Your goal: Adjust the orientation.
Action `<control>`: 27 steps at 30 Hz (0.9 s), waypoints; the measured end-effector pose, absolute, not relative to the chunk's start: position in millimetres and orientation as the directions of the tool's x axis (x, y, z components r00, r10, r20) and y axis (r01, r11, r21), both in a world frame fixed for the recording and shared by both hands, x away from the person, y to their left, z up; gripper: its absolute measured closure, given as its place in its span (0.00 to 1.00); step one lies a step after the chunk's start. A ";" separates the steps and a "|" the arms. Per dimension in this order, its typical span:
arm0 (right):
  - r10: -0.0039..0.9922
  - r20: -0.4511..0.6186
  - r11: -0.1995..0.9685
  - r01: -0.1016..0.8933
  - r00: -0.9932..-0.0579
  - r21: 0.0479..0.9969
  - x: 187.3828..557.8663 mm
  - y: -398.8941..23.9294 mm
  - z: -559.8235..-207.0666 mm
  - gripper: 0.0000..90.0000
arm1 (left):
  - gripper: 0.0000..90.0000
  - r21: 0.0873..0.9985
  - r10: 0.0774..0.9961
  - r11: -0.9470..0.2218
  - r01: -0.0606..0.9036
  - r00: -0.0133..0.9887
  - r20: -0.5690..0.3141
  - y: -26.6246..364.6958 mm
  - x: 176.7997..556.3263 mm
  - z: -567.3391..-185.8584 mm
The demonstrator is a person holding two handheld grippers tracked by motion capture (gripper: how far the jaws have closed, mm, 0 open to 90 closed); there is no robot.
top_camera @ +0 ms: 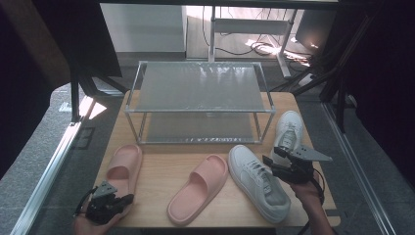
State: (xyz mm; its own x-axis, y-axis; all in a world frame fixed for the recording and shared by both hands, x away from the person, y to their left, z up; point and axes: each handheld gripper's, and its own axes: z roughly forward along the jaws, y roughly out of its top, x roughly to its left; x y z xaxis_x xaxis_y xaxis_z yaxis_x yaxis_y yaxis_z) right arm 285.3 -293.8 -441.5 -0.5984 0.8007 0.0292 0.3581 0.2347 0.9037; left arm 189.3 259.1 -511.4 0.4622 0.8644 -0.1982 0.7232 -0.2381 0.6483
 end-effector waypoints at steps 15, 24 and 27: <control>0.804 0.031 0.237 0.368 -0.594 0.899 287.9 -293.3 -444.9 0.47 | 1.00 0.652 0.865 -0.183 0.736 0.435 -0.249 283.5 180.6 -511.7; 0.806 0.031 0.232 0.363 -0.591 0.903 287.6 -294.0 -442.7 0.47 | 0.97 0.696 0.861 -0.182 0.695 0.454 -0.228 274.8 193.2 -497.0; 0.807 0.031 0.231 0.362 -0.590 0.903 287.8 -294.8 -442.7 0.47 | 0.99 0.714 0.861 -0.173 0.678 0.456 -0.224 276.8 196.4 -489.9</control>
